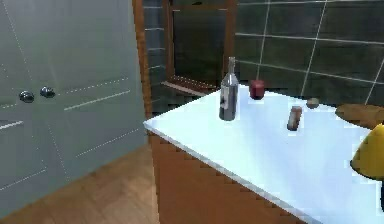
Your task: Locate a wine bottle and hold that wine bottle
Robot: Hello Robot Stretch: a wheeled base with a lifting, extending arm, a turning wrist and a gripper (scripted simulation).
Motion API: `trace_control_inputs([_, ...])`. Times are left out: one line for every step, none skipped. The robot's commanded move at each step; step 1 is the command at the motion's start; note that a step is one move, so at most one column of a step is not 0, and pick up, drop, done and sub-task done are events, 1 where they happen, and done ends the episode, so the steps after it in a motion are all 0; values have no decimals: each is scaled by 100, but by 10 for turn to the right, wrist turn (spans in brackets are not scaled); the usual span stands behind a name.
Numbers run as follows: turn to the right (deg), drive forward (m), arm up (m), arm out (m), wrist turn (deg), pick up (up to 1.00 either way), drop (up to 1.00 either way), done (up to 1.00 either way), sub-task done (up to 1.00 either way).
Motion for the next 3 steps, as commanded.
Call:
trace_control_inputs([-450,0,0,0,0,0,0,0,0])
trace_control_inputs([-300,0,0,0,0,0,0,0,0])
trace_control_inputs([450,0,0,0,0,0,0,0,0])
